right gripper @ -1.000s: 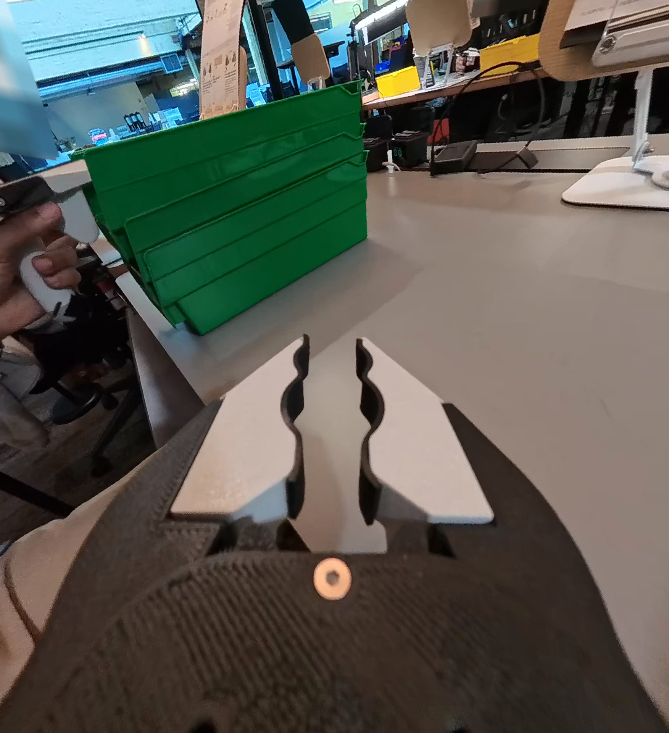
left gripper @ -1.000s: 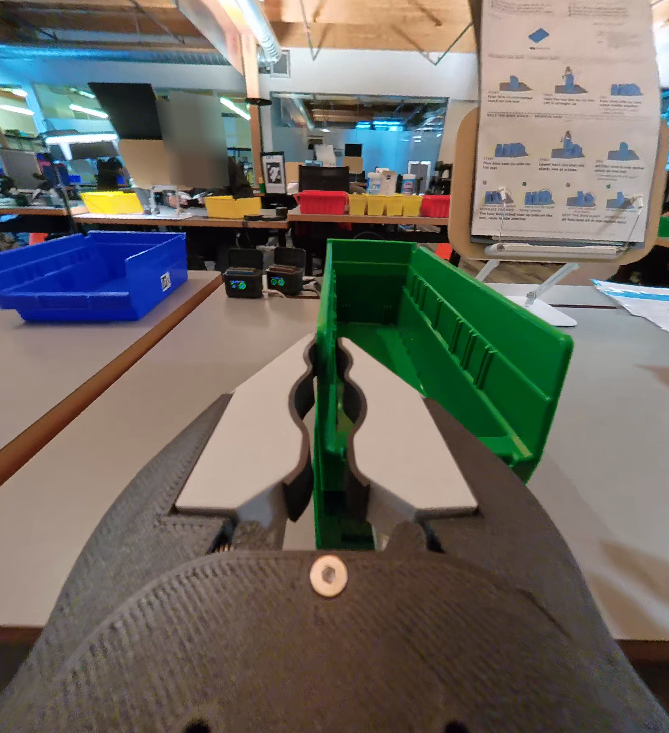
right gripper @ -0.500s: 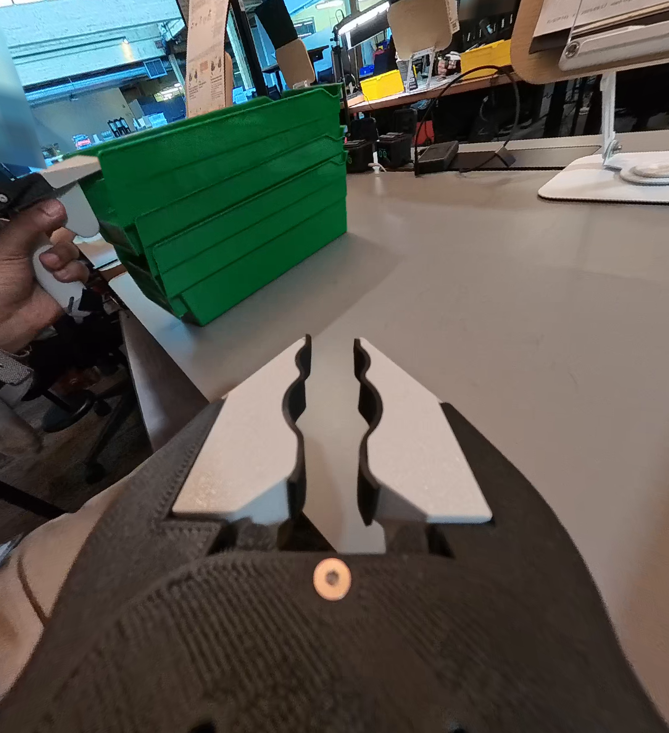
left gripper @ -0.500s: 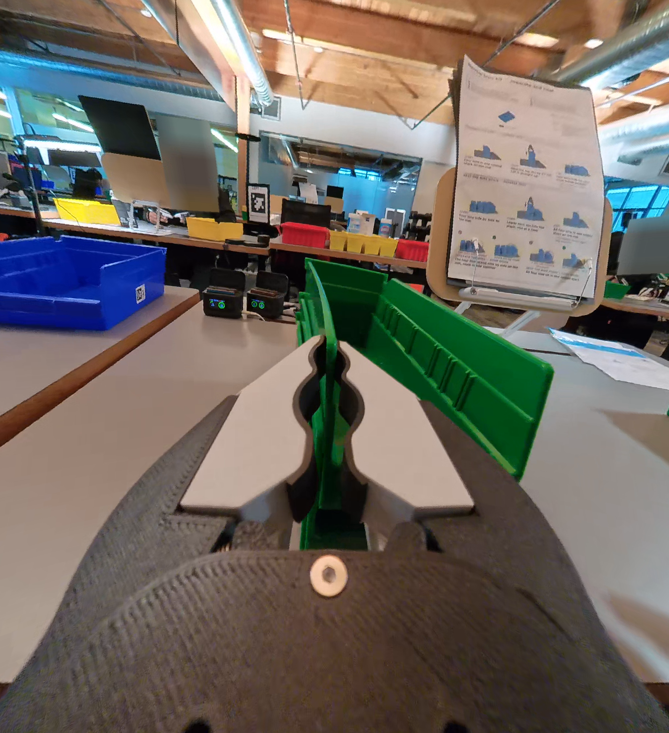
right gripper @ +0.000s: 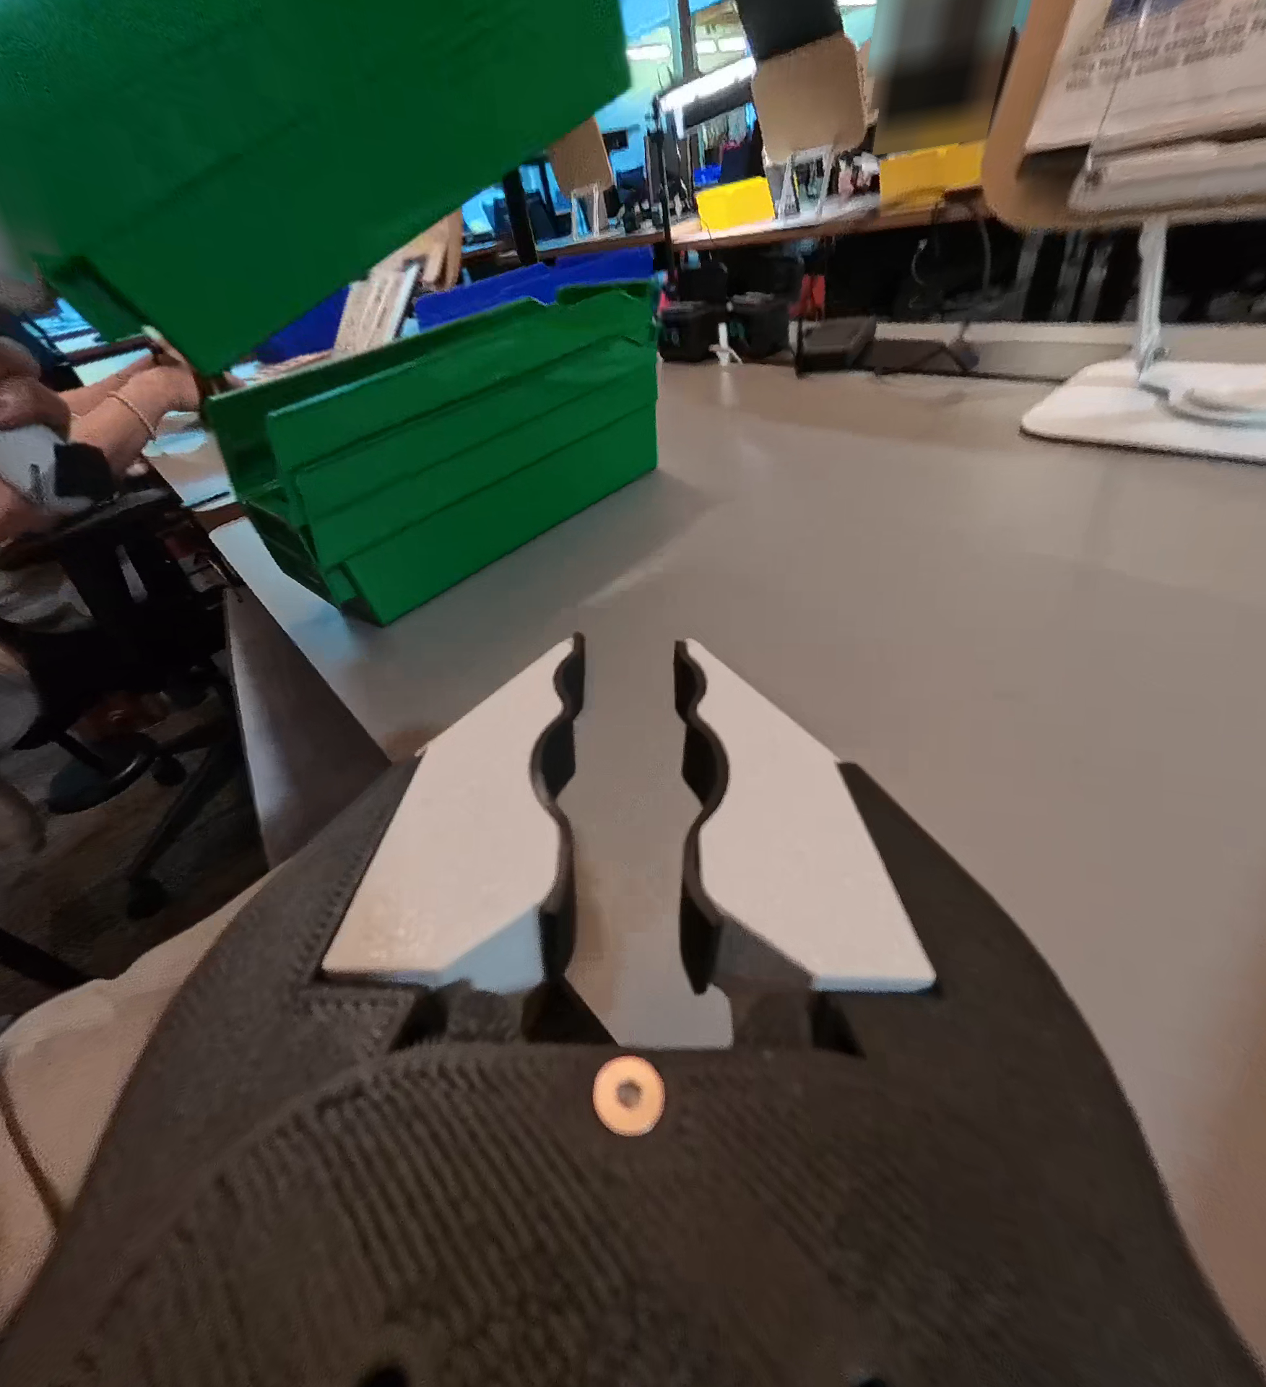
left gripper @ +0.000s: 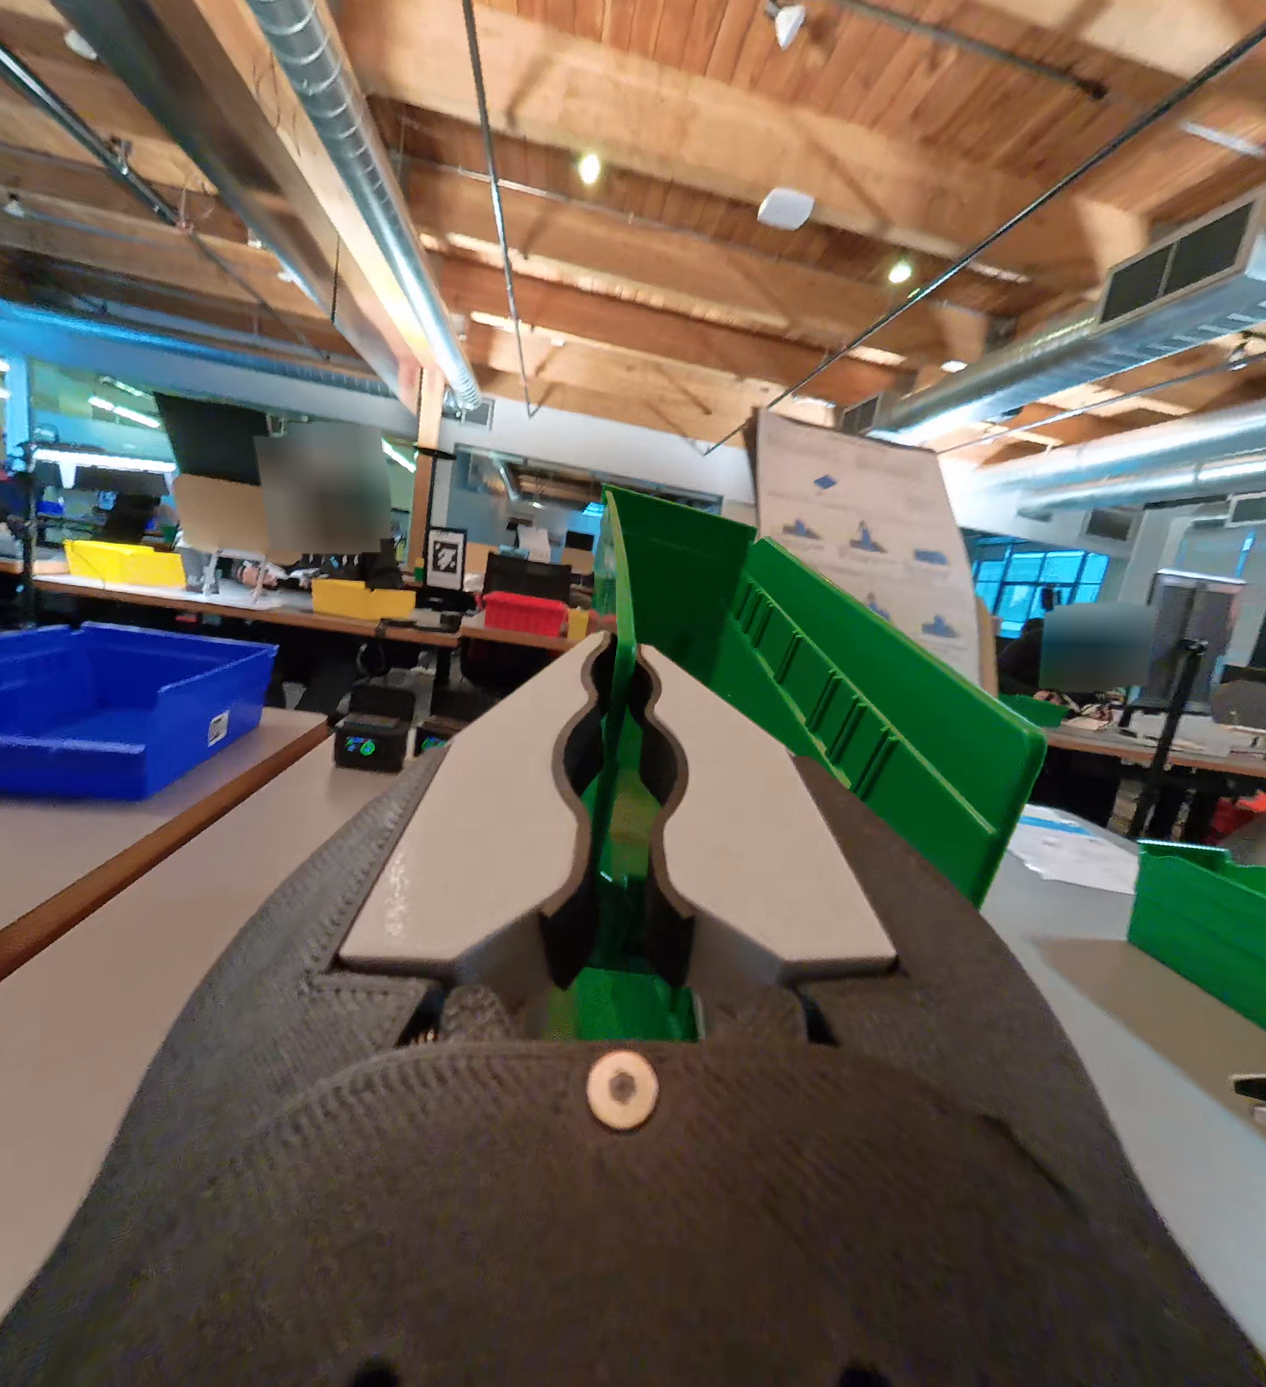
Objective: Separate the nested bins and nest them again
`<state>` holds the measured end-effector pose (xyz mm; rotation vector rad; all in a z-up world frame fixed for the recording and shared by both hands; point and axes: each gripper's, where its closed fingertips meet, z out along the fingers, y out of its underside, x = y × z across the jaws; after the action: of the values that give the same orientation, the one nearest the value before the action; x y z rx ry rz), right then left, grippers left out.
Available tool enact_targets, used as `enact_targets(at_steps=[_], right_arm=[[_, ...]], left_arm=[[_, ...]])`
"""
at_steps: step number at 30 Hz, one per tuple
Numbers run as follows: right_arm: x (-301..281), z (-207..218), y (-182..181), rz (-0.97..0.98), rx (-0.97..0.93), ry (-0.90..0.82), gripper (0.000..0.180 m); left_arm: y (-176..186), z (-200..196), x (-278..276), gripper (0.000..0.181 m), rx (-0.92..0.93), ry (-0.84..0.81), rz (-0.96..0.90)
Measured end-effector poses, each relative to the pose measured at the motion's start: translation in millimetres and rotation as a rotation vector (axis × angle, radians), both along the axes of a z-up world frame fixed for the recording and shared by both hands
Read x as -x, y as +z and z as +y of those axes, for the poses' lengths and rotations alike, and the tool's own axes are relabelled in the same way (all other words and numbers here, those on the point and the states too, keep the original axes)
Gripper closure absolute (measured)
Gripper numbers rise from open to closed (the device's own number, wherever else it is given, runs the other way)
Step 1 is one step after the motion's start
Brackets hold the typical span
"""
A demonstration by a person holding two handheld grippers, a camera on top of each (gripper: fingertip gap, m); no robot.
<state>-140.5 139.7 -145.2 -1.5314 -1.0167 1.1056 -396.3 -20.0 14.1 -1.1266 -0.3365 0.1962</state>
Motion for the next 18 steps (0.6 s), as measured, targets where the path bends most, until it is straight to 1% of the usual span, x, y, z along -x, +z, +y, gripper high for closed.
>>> enact_targets(at_steps=[1,3,5,6,7,9,12,14,15,16,18], right_arm=[[1.7,-6.1,7.0,0.021,-0.029,0.01,0.154],[6.8,-25.8,26.4,0.081,-0.084,0.037,0.141],[14.0,-54.7,49.2,0.153,-0.135,0.073,0.128],[18.2,-71.9,58.8,0.181,-0.146,0.098,0.123],[22.2,-89.3,67.1,0.204,-0.141,0.126,0.117],[26.8,-113.0,80.6,0.242,-0.108,0.138,0.11],[24.4,-118.6,91.6,0.308,-0.001,0.087,0.107],[20.7,-108.6,85.8,0.306,0.089,0.032,0.109],[14.0,-92.5,76.9,0.278,0.105,-0.07,0.12],[5.0,-76.3,66.9,0.24,0.093,-0.171,0.145],[-2.7,-63.3,52.1,0.167,0.089,-0.202,0.152]], left_arm=[[6.5,0.2,-8.6,0.181,-0.01,-0.009,0.012],[16.2,2.8,-27.9,0.181,-0.023,-0.023,0.037],[20.7,7.8,-49.9,0.181,-0.028,-0.039,0.062],[20.5,11.6,-61.1,0.181,-0.024,-0.045,0.076],[18.8,16.5,-73.1,0.181,-0.013,-0.05,0.097],[10.8,28.4,-99.3,0.181,0.031,-0.052,0.164],[-10.5,46.4,-139.4,0.181,0.084,-0.09,0.209],[-28.4,58.2,-169.1,0.181,0.113,-0.182,0.195],[-37.7,63.5,-179.4,0.181,0.129,-0.206,0.18],[-45.8,68.0,-187.7,0.181,0.138,-0.235,0.148],[-56.0,74.7,-199.6,0.177,0.145,-0.283,0.116]])
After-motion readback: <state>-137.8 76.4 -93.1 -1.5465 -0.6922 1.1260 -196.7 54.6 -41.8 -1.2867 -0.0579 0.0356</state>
